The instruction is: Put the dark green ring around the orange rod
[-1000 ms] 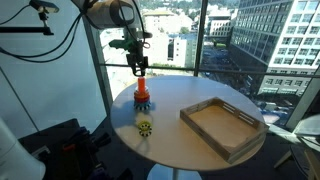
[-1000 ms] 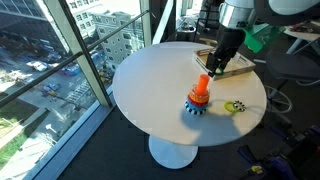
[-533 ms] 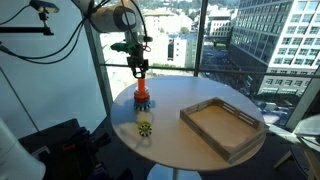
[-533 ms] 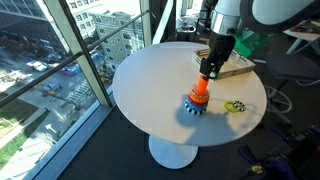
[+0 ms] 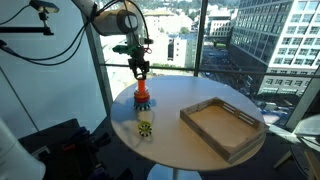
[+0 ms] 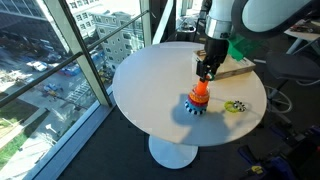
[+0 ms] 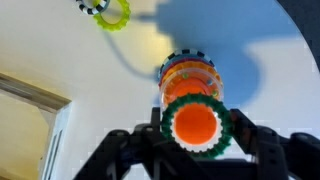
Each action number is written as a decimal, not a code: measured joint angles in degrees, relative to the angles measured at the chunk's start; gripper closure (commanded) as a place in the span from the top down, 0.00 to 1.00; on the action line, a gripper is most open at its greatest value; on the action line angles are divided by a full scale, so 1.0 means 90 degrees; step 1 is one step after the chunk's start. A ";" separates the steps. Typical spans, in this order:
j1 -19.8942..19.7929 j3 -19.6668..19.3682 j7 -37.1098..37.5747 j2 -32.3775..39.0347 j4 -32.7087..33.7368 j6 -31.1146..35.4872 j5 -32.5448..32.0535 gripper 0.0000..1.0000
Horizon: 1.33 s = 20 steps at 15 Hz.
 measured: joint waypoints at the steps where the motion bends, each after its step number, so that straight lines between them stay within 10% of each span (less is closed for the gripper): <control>1: 0.0002 -0.0002 0.0009 0.0032 0.0032 0.0000 -0.0019 0.44; 20: 0.0354 -0.0144 0.0396 0.0532 0.0796 -0.0880 -0.0664 0.44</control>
